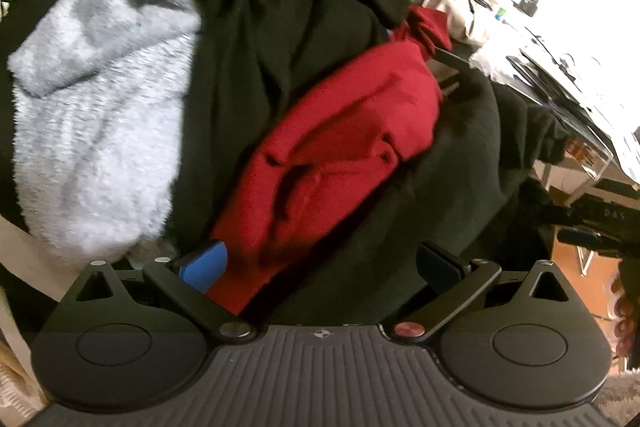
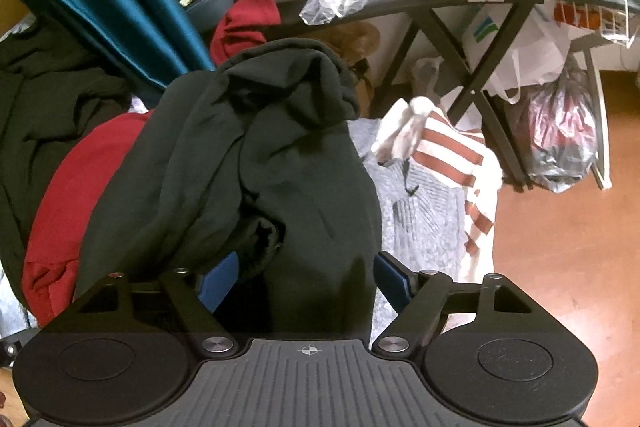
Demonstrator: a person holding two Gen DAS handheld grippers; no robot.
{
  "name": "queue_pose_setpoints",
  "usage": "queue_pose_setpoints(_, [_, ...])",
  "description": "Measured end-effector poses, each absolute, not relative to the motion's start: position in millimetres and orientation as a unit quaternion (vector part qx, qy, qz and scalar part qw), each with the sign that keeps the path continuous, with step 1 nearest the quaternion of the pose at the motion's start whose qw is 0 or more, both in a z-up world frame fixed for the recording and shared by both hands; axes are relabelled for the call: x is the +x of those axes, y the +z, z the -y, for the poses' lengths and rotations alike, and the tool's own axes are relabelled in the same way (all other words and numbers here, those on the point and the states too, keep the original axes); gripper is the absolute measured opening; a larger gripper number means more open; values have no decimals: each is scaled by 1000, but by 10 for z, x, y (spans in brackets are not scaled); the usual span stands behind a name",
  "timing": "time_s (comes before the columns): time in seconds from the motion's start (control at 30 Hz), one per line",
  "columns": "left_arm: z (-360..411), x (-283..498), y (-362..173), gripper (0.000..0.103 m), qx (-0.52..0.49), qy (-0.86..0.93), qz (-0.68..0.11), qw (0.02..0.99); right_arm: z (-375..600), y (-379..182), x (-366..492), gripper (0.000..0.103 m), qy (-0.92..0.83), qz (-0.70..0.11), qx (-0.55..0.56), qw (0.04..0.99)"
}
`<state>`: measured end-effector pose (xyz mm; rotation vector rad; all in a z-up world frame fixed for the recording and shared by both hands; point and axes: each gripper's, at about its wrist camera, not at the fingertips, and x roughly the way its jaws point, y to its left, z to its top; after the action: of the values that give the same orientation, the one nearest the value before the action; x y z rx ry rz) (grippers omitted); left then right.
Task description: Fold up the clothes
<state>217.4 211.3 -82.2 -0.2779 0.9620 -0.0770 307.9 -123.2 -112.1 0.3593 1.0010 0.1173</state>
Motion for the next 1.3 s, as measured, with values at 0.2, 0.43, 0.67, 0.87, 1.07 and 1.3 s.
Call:
queue_pose_setpoints(0.2, [-2027, 2149, -864, 103, -127, -54, -470, 872, 1228, -1117, 3080, 73, 59, -478, 164, 861])
queue_pose_setpoints(0.43, [-1997, 2156, -860, 103, -123, -61, -466, 874, 1223, -1115, 3107, 73, 61, -480, 163, 860])
queue_pose_setpoints(0.67, [-1994, 2196, -857, 103, -122, -57, -463, 876, 1215, -1111, 3134, 73, 63, -482, 163, 859])
queue_pose_setpoints(0.87, [-2044, 2221, -848, 103, -120, -43, -462, 878, 1205, -1115, 3149, 73, 63, -483, 163, 858])
queue_pose_setpoints(1.07, [-2188, 2236, -690, 103, -95, -11, -431, 897, 1205, -1077, 3177, 73, 65, -481, 167, 858])
queue_pose_setpoints(1.3, [-2656, 2339, -411, 103, -98, 65, -380, 917, 1063, -778, 3172, 80, 89, -440, 142, 882])
